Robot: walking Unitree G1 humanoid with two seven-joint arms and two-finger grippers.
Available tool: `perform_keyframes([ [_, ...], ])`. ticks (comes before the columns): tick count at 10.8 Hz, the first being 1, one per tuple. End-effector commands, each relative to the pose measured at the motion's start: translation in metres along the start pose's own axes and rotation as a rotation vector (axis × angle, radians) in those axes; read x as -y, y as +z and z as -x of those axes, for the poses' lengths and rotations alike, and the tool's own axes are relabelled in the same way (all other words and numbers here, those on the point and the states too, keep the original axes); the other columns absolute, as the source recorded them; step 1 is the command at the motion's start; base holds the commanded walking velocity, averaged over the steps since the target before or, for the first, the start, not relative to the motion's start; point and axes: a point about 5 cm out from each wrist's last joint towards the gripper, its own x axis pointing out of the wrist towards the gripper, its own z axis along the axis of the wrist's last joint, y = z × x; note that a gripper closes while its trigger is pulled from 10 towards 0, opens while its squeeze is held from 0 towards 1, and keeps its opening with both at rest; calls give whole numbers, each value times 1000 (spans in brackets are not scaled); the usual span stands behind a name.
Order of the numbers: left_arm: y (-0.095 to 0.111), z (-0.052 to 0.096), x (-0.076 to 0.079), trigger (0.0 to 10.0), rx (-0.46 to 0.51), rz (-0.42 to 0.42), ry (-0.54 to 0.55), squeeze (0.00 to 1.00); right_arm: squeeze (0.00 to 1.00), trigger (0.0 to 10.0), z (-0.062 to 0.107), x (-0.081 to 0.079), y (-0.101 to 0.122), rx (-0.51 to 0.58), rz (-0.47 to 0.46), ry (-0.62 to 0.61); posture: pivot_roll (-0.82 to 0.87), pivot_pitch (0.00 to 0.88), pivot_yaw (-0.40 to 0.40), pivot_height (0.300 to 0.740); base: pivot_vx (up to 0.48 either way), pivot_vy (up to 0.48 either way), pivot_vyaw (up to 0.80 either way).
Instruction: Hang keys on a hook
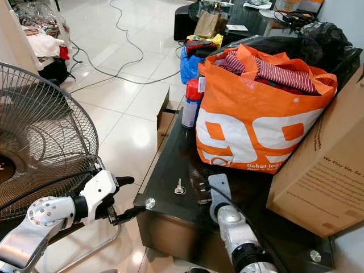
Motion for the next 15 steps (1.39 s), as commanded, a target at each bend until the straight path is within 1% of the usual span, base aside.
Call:
perform_keyframes([
  [1, 7, 0, -2, 10000, 13, -22, -7, 0, 1000, 10000, 0, 2, 4, 13, 6, -1, -7, 22, -66, 740, 0, 0, 0],
  [5, 8, 0, -2, 10000, 13, -21, -7, 0, 1000, 10000, 1, 2, -3, -14, 23, 17, -2, 24, -67, 740, 0, 0, 0],
  [8, 7, 1, -4, 10000, 8, -23, -8, 0, 1000, 10000, 0, 6, -3, -24, 28, 2, -1, 25, -67, 740, 0, 0, 0],
  [9, 7, 0, -4, 10000, 8, -22, -10, 0, 0, 10000, 0, 7, -4, -35, 23, 15, -6, 25, -63, 740, 0, 0, 0],
  [11, 6, -2, -3, 10000, 8, -23, -12, 0, 0, 9882, 3, 7, -9, -54, 31, 32, -10, 28, -63, 740, 0, 0, 0],
  [12, 6, -2, -3, 10000, 8, -23, -12, 0, 0, 8941, 4, 8, -12, -56, 32, 41, -11, 29, -64, 740, 0, 0, 0],
  [13, 6, -2, -3, 10000, 8, -22, -11, 0, 0, 6667, 6, 8, -16, -63, 40, 57, -11, 30, -65, 740, 0, 0, 0],
  [14, 6, -2, -3, 10000, 9, -22, -11, 0, 0, 3922, 7, 7, -19, -68, 45, 66, -12, 31, -65, 740, 0, 0, 0],
  [15, 6, -2, -2, 10000, 9, -22, -13, 0, 0, 510, 7, 5, -19, -70, 43, 71, -13, 33, -63, 740, 0, 0, 0],
])
